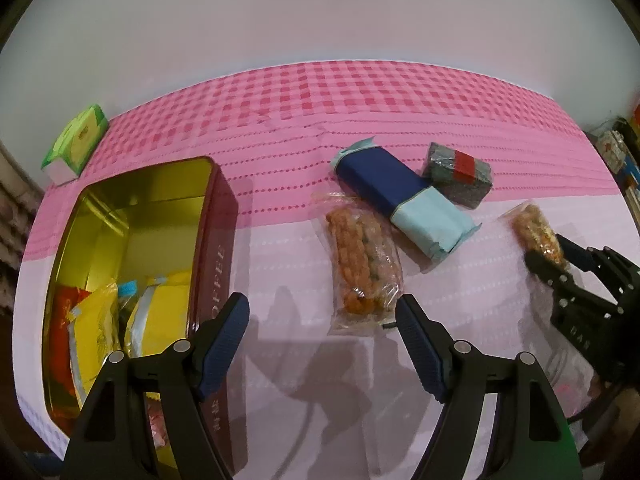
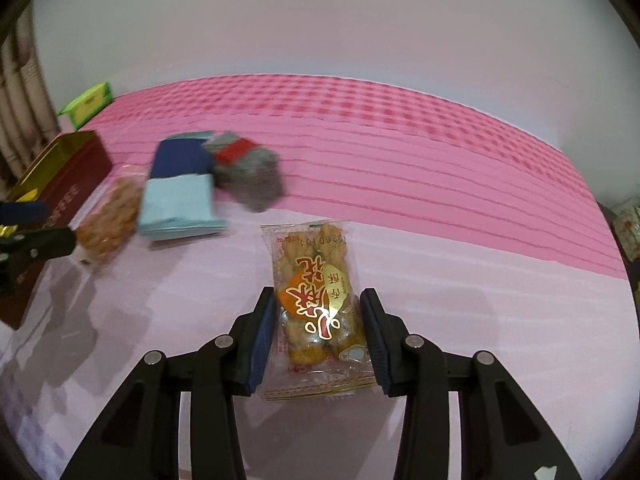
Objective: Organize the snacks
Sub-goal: 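Grasp the twisted-dough bag with the left gripper while the right grasps the pastry bag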
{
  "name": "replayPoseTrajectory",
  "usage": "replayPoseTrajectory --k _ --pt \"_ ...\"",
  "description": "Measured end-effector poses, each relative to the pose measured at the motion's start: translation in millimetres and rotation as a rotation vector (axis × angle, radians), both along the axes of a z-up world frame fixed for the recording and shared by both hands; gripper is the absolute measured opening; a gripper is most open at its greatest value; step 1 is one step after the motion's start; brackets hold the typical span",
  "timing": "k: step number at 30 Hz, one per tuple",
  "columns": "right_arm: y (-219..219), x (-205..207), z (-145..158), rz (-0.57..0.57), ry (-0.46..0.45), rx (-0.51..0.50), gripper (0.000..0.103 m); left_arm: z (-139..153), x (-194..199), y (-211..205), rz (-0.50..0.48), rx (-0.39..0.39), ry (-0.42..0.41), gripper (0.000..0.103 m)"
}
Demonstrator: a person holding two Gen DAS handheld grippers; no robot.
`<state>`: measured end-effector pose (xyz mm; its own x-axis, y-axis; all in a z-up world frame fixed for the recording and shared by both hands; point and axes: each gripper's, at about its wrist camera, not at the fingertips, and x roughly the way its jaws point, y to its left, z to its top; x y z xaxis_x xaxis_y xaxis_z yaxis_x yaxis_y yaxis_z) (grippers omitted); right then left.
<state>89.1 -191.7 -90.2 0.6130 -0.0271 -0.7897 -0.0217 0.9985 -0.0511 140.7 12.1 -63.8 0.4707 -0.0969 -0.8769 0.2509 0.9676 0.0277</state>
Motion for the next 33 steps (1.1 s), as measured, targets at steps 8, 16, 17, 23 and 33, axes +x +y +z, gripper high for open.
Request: replayPoseTrajectory --k 8,16,17,23,33 --pt "-14 -2 -2 -0.04 -0.031 0.025 0.038 -6 15 -12 -0.02 -0.006 0.016 0.076" --pt "-14 -2 -2 -0.04 -0.031 0.026 0.039 -24 29 -31 -0.05 0.053 0.042 0.074" --pt "-14 -2 -2 -0.04 -0.031 0.026 0.039 -27 31 -32 -0.048 0.056 0.052 0.072" --pt "-15 -2 -2 -0.04 -0.031 0.026 0.039 -34 40 -34 -0.038 0.028 0.077 0.068" --pt "-15 -1 -2 -0.04 -0.031 0.027 0.039 -32 39 -36 -0.024 -0.016 0.077 0.047"
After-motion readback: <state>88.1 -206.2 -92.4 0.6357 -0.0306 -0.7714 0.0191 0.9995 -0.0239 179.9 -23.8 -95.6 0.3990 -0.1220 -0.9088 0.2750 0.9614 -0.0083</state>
